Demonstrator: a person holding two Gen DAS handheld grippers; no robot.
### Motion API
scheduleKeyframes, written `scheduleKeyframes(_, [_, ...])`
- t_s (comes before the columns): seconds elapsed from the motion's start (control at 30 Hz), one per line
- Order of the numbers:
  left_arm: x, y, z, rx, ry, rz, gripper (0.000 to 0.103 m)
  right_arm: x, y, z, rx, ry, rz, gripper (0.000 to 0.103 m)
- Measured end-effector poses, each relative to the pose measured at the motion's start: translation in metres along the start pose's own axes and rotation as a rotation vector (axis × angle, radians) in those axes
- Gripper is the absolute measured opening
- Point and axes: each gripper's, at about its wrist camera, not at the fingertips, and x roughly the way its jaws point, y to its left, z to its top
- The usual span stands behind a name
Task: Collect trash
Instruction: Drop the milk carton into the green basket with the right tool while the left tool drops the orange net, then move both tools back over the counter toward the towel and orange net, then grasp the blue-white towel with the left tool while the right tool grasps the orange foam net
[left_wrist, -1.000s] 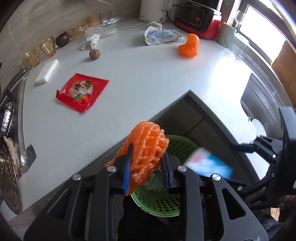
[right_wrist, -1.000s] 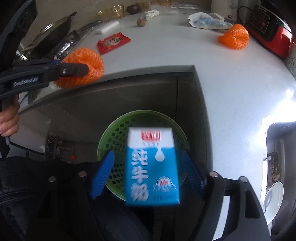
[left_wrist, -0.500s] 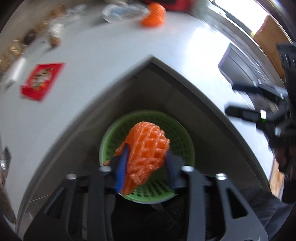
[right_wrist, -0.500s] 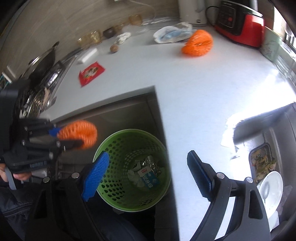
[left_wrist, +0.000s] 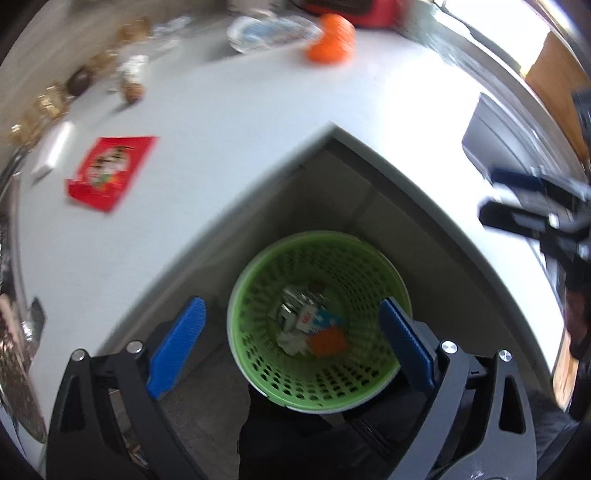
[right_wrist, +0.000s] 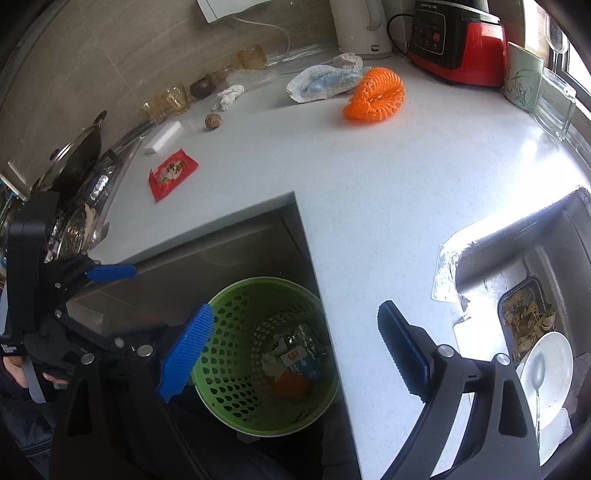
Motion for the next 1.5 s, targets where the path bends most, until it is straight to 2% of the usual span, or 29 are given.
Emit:
scheduleKeyframes(0.13, [-0.016, 0.032, 0.008, -0.087, -0.068, 0.067, 0.095, 0.002, 0.004, 0.007, -0.01, -0.01, -0.004, 0.091])
scheduleKeyframes(0.37, [-0.03, 0.098, 0.018, -0.23, -0.11, 0.151, 0.095, 0.011, 0.011, 0.026, -0.012, -0.033, -0.034, 0.092])
scheduleKeyframes(0.53, [-0.031, 0.135, 0.026, -0.265, -0.126, 0.204, 0.095, 0.022, 0.014, 0.052, -0.011, -0.063, -0.098, 0.092])
scheduleKeyframes(0.73, [-0.025, 0.16, 0.048, -0.245, -0.142, 0.185, 0.095, 0.036, 0.013, 0.091, 0.008, -0.114, -0.169, 0.092])
scheduleKeyframes(0.93, [-0.009, 0.159, 0.092, -0.169, -0.178, 0.15, 0.095, 0.053, 0.008, 0.128, 0.065, -0.156, -0.23, 0.092])
scheduleKeyframes(1.1, [0.005, 0.143, 0.149, -0.094, -0.251, 0.065, 0.095, 0.067, -0.008, 0.154, 0.148, -0.179, -0.281, 0.092])
scheduleKeyframes(1.17, [0.014, 0.133, 0.175, -0.063, -0.274, 0.04, 0.095, 0.077, -0.017, 0.165, 0.175, -0.175, -0.332, 0.092])
scheduleKeyframes(1.4, [0.059, 0.093, 0.261, 0.01, -0.277, -0.072, 0.095, 0.103, -0.043, 0.191, 0.231, -0.166, -0.42, 0.092])
scheduleKeyframes(1.5, [0.079, 0.074, 0.289, 0.051, -0.278, -0.08, 0.095, 0.112, -0.058, 0.199, 0.279, -0.163, -0.429, 0.092])
